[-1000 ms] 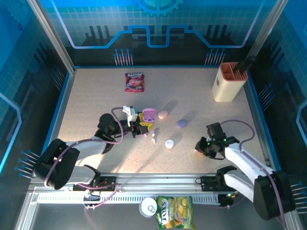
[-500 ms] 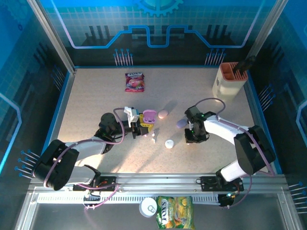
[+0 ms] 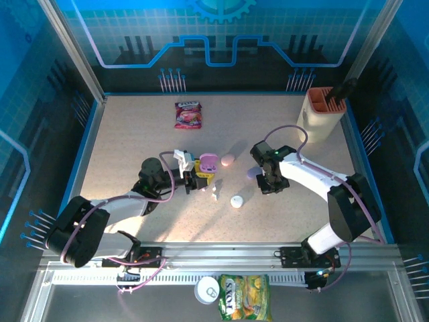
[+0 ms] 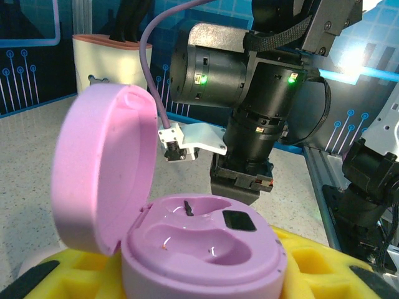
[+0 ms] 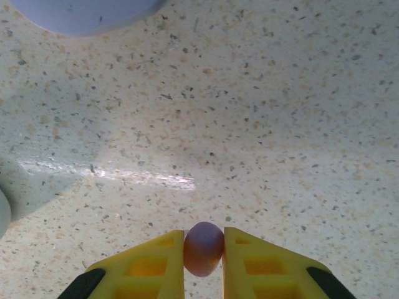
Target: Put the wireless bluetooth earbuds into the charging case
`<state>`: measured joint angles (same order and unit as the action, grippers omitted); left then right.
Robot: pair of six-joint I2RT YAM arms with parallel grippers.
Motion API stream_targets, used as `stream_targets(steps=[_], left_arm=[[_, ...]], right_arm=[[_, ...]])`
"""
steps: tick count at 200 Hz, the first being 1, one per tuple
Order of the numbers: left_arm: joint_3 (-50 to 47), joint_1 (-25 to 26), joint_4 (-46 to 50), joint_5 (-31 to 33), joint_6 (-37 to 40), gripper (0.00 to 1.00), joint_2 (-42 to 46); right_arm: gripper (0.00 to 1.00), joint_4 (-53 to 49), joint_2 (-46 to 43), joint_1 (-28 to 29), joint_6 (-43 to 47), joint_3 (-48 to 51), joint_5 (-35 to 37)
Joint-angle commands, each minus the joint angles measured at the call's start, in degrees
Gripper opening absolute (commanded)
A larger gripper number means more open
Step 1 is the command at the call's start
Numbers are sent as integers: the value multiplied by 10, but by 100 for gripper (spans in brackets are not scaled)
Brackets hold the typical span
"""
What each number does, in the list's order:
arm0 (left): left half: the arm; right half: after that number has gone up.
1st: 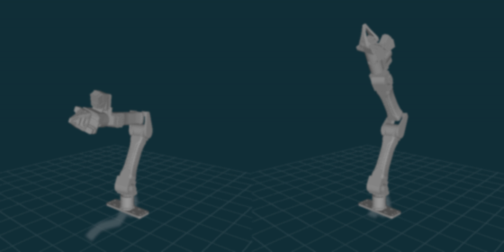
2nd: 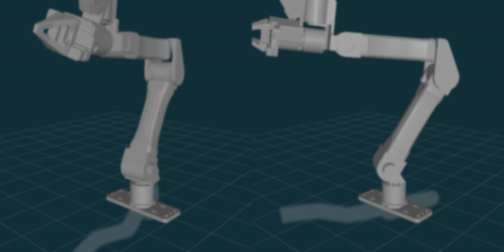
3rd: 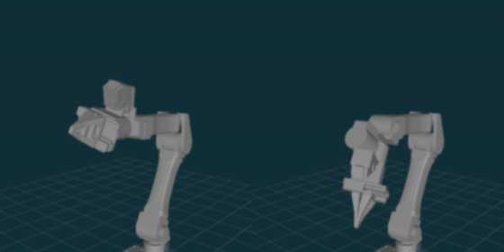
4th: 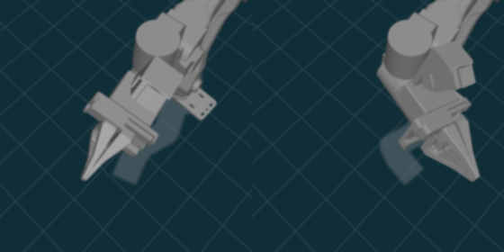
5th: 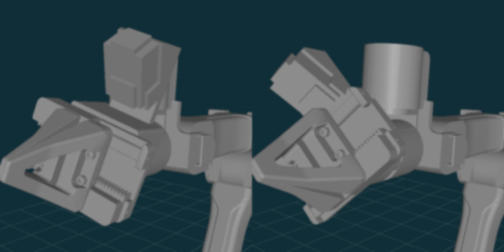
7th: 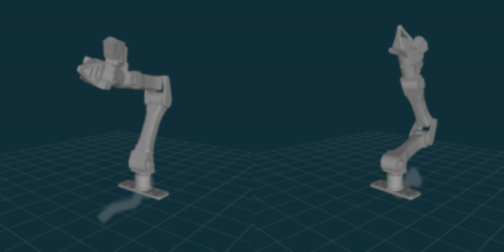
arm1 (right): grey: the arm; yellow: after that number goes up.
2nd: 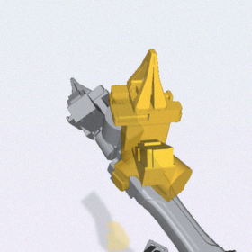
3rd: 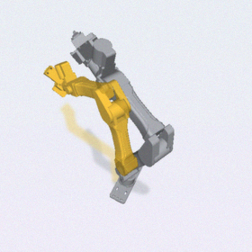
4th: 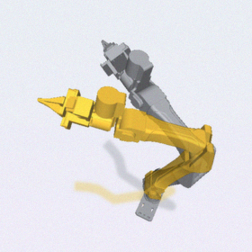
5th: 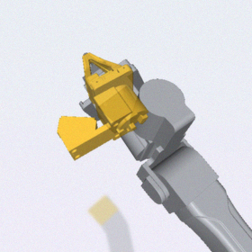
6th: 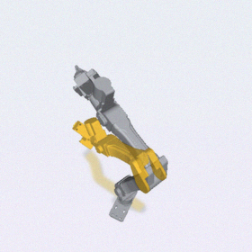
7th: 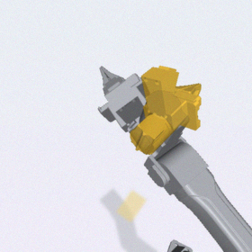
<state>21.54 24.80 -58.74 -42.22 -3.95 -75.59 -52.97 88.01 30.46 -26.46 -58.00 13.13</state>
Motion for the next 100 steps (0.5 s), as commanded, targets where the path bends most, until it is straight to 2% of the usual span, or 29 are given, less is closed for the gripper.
stream_targets(steps=[1, 29, 69, 100], left_arm=[[2, -5, 2, 2, 21, 36, -5], [7, -5, 15, -1, 27, 36, -12], [9, -5, 18, -19, 39, 35, -24], [17, -5, 18, -40, 41, 35, -38]], right_arm=[[17, -32, -3, 12, 2, -20, 23], [18, -27, -21, 21, 22, -37, 0], [17, 11, -81, 69, 88, -87, -55], [17, 19, -95, 115, 137, -158, -94]])
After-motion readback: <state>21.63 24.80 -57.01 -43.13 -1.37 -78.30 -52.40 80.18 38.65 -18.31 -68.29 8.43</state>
